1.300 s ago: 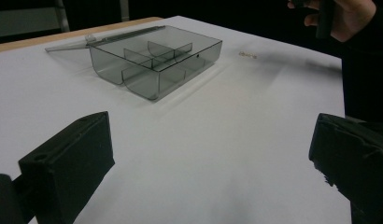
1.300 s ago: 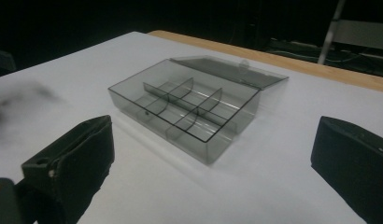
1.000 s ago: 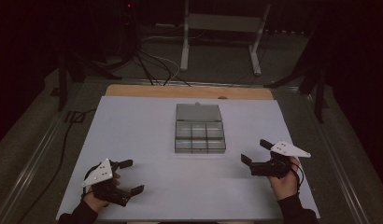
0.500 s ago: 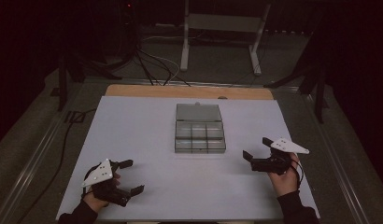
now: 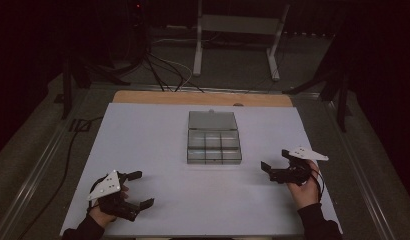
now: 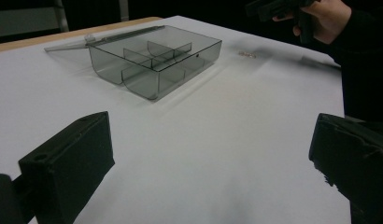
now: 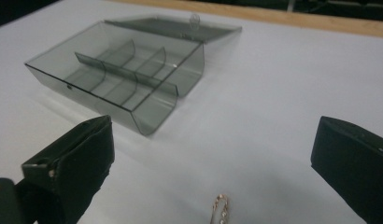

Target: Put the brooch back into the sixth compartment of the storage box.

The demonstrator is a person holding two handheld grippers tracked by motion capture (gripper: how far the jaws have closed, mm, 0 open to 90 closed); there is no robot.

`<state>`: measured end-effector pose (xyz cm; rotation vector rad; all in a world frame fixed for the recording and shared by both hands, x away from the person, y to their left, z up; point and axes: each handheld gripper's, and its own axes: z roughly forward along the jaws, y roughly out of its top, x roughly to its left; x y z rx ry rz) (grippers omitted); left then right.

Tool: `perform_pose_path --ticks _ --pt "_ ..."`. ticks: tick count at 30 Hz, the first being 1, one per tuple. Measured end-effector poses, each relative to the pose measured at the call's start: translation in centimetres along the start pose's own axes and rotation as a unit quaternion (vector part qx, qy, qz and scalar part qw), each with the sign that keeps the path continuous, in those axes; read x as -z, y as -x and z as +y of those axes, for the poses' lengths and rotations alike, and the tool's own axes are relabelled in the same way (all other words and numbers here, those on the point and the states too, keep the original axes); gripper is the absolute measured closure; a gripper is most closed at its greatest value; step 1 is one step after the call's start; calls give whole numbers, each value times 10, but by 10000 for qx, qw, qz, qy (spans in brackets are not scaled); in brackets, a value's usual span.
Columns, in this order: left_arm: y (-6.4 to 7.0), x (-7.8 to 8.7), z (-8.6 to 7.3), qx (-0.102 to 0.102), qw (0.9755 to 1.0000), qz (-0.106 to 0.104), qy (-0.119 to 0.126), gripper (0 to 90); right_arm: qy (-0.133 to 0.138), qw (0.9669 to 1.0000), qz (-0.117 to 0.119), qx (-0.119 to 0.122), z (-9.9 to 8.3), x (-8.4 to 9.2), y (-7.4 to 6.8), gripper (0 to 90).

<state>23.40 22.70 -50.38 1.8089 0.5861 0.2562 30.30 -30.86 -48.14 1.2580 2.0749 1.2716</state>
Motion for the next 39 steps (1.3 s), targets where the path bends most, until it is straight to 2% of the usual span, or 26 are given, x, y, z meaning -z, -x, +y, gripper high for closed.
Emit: perform_pose_path --ticks 5,6,9,10,13,14,20,22,23,29,30,32,36,39 --pt "0 0 0 8 10000 5 3 15 -157 9998 -83 102 -2 -4 -2 0" --pt "0 0 0 3 10000 7 -1 15 -272 9993 -126 206 -3 -6 -2 0" --pt "0 0 0 6 10000 5 -1 15 -348 9990 -178 207 -5 -8 -3 0" --pt "0 0 0 5 10000 6 -3 15 -390 9989 -208 126 -6 -10 -3 0" --pt "0 0 0 6 10000 5 -3 15 -466 9984 -304 138 -7 -11 -3 0" --pt "0 0 0 8 10000 5 -2 15 -577 9978 -322 17 -8 -13 -3 0" --pt "-1 0 0 7 10000 5 -7 15 -688 9966 -423 -132 -10 -17 -4 0" --pt "-1 0 0 9 10000 6 -7 15 -758 9955 -477 -295 -11 -18 -4 0" --pt "-1 0 0 9 10000 6 -7 15 -758 9955 -477 -295 -11 -18 -4 0" --pt "-1 0 -1 29 10000 2 -6 15 -1137 9906 -620 -445 -14 -22 -4 7" --pt "-1 0 -1 29 10000 2 -6 15 -1191 9899 -634 -426 -13 -22 -5 50" --pt "-1 0 -1 29 10000 1 -8 15 -1260 9888 -679 -431 -13 -23 -6 67" --pt "-1 0 -1 28 10000 2 -9 15 -1336 9871 -737 -480 -12 -21 -7 167" --pt "-1 0 -1 35 10000 2 -9 15 -1380 9858 -783 -553 -11 -20 -6 313"
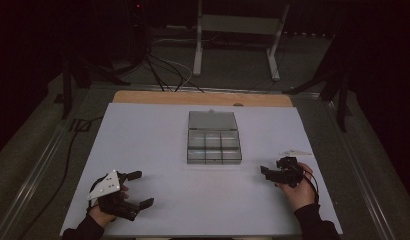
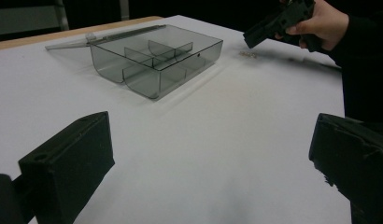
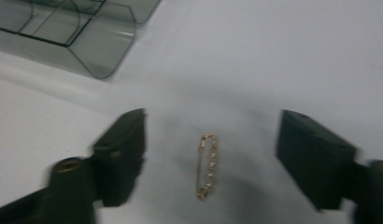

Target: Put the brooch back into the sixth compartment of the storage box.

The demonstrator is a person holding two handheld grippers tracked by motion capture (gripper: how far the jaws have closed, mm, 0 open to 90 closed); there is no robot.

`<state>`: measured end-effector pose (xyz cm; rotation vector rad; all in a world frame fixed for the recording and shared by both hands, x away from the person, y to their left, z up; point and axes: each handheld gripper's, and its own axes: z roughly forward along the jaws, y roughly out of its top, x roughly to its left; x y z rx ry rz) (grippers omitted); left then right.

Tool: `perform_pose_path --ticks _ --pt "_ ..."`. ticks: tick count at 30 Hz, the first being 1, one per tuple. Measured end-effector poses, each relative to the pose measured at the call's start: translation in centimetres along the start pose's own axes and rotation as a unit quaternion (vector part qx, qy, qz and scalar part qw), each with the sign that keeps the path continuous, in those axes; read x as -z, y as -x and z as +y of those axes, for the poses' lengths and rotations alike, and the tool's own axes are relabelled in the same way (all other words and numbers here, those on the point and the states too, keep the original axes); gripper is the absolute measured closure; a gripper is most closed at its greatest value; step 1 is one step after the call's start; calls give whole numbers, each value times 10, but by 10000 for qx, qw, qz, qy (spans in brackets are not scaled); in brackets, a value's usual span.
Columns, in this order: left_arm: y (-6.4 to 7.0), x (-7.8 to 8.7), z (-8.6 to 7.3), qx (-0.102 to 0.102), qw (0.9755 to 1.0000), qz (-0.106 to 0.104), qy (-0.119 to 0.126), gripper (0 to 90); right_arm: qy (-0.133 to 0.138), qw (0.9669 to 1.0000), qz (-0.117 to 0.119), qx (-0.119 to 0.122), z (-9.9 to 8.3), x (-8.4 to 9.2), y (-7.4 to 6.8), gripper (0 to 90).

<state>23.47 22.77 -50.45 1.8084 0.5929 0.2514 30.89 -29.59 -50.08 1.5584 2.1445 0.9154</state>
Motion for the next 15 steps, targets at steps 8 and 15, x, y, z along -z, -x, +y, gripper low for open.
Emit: perform_pose_path --ticks 8,15 --pt "0 0 0 0 10000 -9 7 15 -137 9999 10 -53 0 -1 0 457" --pt "0 0 0 19 10000 -19 28 15 -189 9998 -74 -45 0 -1 0 519"
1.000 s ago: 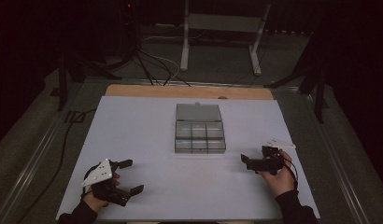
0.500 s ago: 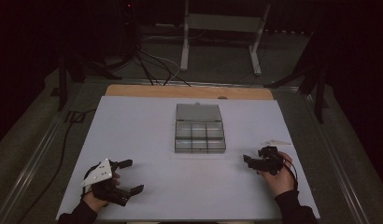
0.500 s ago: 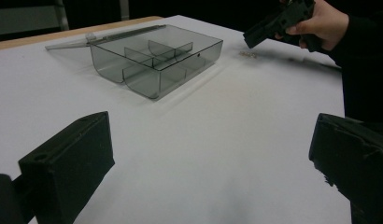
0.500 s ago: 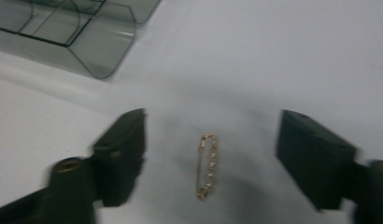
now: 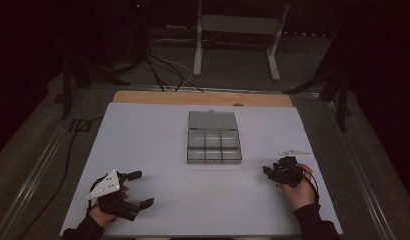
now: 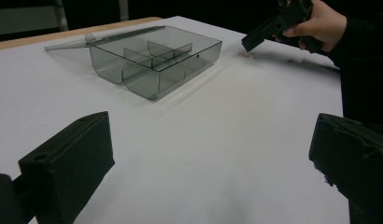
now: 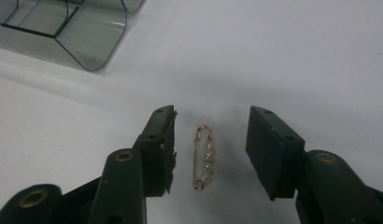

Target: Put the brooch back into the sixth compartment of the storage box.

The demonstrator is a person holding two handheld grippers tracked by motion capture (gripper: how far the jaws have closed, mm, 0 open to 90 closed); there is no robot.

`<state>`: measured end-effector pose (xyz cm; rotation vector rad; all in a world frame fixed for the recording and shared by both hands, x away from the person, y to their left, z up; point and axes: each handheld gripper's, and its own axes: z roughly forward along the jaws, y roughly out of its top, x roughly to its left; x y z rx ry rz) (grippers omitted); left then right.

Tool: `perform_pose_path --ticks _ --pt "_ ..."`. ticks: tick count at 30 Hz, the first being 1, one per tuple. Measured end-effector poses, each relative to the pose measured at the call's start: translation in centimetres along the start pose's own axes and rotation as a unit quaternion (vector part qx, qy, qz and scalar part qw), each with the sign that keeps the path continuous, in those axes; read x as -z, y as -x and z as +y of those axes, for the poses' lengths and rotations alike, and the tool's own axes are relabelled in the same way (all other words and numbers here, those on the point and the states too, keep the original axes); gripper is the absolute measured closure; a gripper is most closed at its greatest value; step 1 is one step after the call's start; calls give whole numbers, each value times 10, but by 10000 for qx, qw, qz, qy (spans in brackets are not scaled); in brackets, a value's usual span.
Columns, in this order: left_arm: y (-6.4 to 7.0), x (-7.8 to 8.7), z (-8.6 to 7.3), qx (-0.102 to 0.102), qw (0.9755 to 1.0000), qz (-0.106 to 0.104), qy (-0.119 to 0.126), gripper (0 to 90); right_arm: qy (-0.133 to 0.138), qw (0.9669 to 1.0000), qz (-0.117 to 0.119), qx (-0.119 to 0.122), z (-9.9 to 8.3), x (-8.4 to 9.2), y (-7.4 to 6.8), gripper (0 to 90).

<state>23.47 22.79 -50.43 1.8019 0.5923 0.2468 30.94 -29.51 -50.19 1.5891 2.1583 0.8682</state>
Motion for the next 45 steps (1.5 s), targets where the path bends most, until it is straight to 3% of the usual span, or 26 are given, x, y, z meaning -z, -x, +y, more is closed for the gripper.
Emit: perform_pose_path --ticks 8,20,28,31,45 --pt "0 0 0 6 10000 -4 1 15 -169 9998 -91 -5 -1 -4 -2 584" --pt "1 0 0 -20 10000 -5 14 15 -295 9987 -316 253 -3 -8 -7 675" --pt "0 0 0 2 10000 -6 12 15 -314 9982 -406 309 -3 -8 -7 765" --pt "0 0 0 2 10000 -10 5 15 -315 9979 -453 335 -3 -7 -6 844" --pt "-1 0 0 5 10000 0 5 15 -246 9982 -463 284 -1 -3 -6 858"
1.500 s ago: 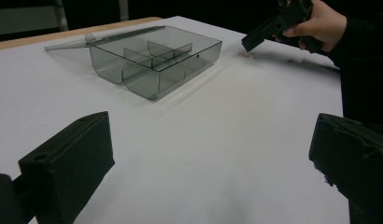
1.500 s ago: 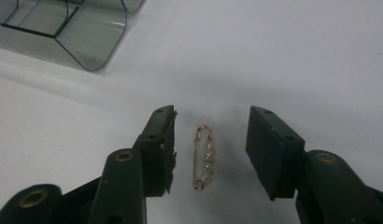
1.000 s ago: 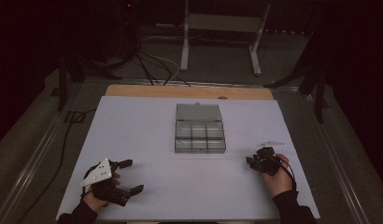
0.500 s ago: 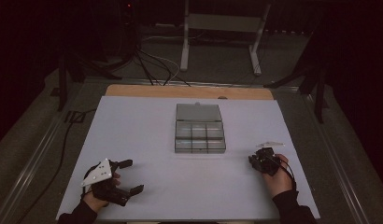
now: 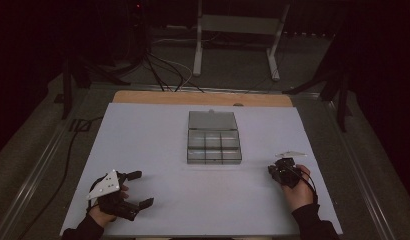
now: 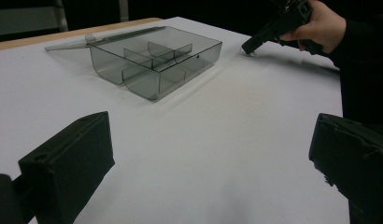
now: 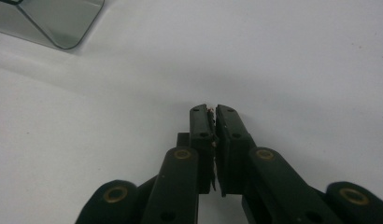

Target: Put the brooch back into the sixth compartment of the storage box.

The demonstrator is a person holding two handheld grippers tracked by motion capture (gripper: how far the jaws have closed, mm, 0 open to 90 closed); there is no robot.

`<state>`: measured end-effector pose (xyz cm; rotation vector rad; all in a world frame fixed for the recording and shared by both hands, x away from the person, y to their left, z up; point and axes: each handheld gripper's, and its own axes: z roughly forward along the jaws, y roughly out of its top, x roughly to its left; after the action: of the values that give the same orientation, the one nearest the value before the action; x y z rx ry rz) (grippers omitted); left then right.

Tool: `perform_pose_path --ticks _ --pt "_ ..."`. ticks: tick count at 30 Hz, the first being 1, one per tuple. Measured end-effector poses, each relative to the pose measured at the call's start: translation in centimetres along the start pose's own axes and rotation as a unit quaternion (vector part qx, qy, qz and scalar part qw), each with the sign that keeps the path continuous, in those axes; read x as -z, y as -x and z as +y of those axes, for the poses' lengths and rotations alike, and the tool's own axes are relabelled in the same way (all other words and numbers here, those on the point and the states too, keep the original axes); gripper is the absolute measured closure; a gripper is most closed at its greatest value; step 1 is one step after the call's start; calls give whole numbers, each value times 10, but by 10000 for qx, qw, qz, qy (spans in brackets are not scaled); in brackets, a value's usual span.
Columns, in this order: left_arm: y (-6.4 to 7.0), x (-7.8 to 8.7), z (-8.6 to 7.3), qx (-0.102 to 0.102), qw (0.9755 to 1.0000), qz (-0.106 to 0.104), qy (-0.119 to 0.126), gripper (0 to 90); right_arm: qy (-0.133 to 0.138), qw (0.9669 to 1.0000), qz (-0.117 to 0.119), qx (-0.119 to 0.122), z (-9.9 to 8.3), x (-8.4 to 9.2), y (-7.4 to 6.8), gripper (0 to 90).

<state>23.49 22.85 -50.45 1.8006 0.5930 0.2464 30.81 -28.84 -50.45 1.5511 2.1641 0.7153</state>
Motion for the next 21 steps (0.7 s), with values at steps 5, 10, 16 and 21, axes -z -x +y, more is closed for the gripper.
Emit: perform_pose_path --ticks 5,10,16,21 --pt "0 0 0 5 10000 5 -8 15 5 10000 52 -1 1 1 -1 858" --pt "0 0 0 8 10000 8 -9 15 62 9999 82 -21 1 5 0 858" --pt "0 -1 0 -1 10000 3 -22 15 79 9999 127 12 1 7 -3 858" --pt "0 -1 -1 20 10000 9 -15 15 97 9997 184 98 2 9 -7 859"
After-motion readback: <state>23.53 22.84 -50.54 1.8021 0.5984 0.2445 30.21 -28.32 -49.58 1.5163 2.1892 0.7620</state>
